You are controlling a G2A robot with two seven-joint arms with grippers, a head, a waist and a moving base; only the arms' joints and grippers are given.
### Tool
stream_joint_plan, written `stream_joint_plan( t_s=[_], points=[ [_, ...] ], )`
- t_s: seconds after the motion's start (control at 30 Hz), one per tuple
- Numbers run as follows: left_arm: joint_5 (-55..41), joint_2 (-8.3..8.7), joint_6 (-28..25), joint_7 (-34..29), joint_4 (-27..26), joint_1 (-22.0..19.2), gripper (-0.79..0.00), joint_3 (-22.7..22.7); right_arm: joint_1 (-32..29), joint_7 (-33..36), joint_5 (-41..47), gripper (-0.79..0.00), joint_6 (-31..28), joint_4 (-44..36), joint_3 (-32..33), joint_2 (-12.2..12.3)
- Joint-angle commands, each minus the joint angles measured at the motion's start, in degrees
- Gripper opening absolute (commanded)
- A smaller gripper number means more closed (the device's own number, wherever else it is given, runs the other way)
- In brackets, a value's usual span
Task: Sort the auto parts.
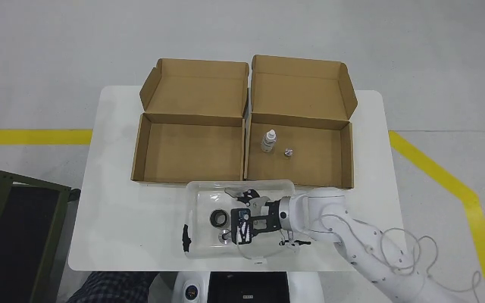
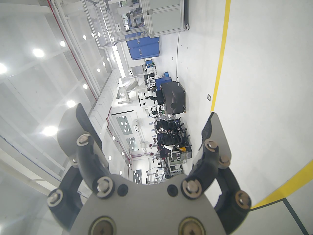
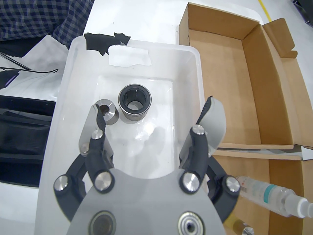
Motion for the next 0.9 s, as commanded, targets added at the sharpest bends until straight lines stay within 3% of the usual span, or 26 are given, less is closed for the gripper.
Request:
stream_joint_plan(
  t_s=[0.0,0.87],
  points=[
    [0.0,0.0,0.0,0.0,0.0,0.0,0.0,0.0,0.38,-0.24,-0.35,-0.111,0.27,0.8,-0.74,-0.26],
    [0.0,0.0,0.0,0.0,0.0,0.0,0.0,0.0,4.34,-2.38,-2.08,-0.145,4.41,9.98,-6.7,-3.73]
  ],
)
